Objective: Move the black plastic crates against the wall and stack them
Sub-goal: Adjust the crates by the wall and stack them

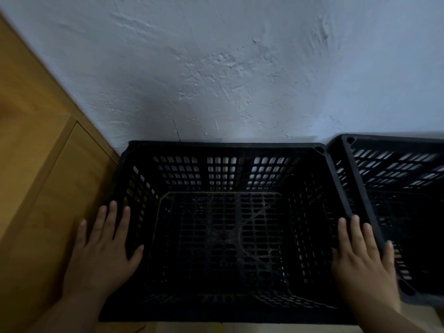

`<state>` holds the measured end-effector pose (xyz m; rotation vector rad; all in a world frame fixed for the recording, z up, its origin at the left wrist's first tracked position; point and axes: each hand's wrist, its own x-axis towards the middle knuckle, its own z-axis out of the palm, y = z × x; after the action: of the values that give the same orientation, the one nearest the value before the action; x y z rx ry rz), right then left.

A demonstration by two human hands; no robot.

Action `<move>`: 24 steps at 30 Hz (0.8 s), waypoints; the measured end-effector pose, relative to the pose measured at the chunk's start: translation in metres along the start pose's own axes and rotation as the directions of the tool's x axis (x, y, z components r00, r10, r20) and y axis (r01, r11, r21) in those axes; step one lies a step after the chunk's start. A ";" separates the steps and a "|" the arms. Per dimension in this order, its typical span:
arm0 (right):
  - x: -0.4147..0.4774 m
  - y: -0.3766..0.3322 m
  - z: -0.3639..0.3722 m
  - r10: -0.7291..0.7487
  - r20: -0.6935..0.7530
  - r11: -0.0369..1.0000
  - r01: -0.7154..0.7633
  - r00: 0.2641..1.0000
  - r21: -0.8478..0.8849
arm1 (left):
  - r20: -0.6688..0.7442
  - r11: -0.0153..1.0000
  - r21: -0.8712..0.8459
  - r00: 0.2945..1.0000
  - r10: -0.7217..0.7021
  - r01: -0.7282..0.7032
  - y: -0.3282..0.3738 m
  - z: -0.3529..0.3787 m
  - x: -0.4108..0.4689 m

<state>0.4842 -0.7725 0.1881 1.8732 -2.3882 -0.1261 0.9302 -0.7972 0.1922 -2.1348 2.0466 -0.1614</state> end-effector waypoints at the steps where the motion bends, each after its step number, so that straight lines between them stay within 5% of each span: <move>1: 0.000 0.000 -0.001 -0.002 -0.005 1.000 0.002 1.000 -0.004 | -0.003 1.000 0.000 1.000 0.000 0.000 0.001 0.000 0.000; 24: -0.002 0.000 -0.001 -0.015 0.010 1.000 0.015 1.000 -0.002 | -0.023 1.000 0.031 1.000 -0.002 0.003 0.000 0.001 -0.001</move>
<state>0.4851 -0.7703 0.1888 1.8944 -2.3800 -0.1386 0.9300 -0.7962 0.1912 -2.1272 2.0401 -0.2178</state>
